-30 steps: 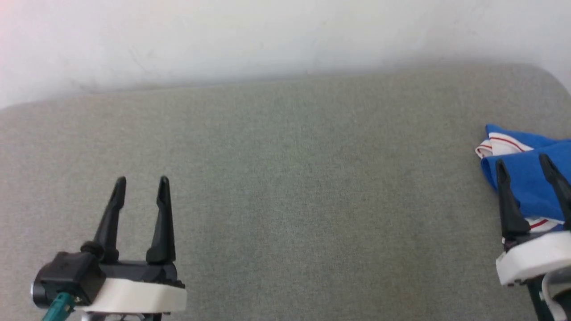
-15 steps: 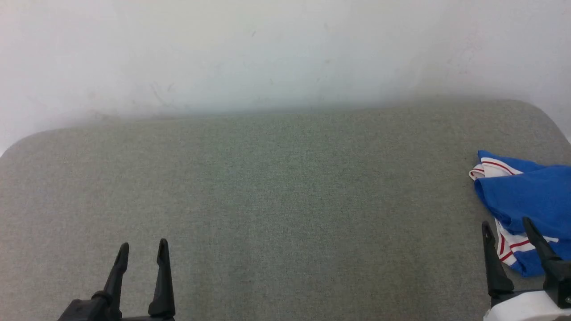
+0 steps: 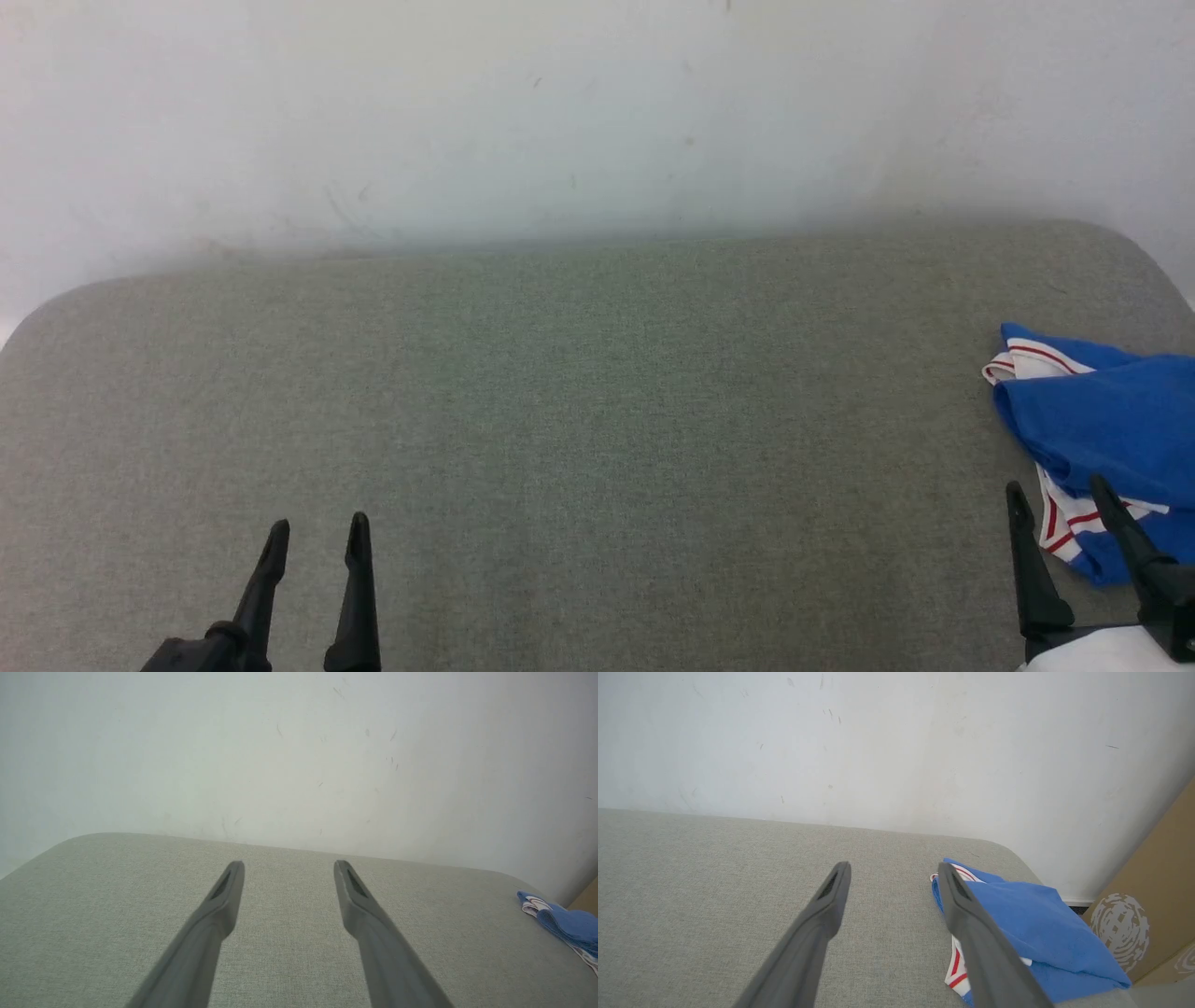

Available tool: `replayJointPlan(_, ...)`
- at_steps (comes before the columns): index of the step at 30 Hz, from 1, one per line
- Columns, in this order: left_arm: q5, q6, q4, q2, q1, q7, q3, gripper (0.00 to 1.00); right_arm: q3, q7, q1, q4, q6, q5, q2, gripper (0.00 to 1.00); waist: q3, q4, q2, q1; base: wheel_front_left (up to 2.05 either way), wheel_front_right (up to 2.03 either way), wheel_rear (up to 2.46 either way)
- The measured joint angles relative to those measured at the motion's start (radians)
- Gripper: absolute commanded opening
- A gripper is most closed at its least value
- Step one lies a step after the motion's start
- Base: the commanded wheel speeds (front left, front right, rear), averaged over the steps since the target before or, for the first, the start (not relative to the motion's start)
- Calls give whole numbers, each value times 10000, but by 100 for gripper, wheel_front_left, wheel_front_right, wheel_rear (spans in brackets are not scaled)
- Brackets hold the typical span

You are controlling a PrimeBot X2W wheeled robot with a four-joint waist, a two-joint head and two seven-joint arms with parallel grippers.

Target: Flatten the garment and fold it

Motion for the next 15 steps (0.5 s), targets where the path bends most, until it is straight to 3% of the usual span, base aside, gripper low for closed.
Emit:
replayJointPlan(1, 6, -38, 13, 0, 2, 0, 10, 0, 8, 2, 0, -2, 0, -12, 0, 0, -6, -8, 0, -1, 0, 0, 0)
replayJointPlan(15, 217, -209, 157, -180, -40, 142, 148, 0, 58, 8, -27, 125, 0, -10, -10, 0, 6, -13, 0, 1, 0, 0, 0)
